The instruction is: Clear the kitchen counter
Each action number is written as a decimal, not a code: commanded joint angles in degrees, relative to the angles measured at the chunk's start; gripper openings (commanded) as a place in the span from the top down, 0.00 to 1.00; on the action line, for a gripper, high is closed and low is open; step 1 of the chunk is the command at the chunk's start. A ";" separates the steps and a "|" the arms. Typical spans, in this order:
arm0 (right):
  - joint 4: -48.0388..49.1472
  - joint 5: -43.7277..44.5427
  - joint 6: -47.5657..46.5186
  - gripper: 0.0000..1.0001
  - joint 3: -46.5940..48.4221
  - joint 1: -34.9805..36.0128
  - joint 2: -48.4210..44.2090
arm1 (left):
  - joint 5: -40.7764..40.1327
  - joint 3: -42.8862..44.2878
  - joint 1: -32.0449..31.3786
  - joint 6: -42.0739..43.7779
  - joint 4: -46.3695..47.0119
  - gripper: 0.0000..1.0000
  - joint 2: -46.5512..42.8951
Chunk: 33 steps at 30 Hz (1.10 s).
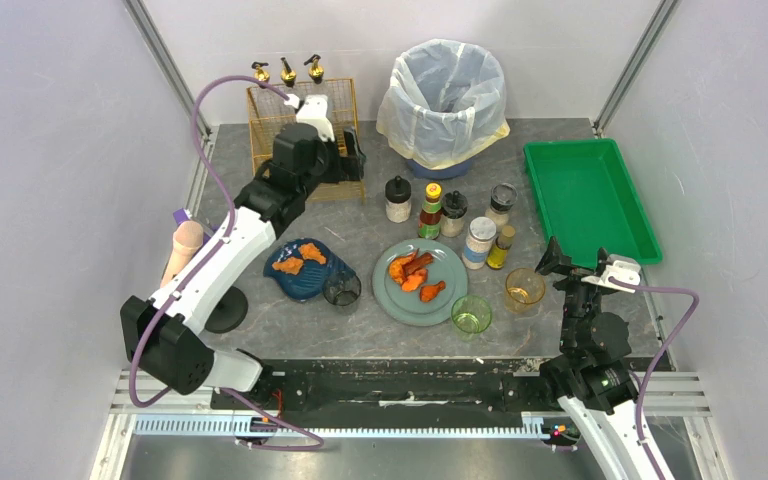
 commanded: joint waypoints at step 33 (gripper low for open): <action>1.75 0.87 -0.55 0.02 0.17 0.32 -9.63 | -3.71 5.12 -20.98 -0.68 14.53 0.34 24.27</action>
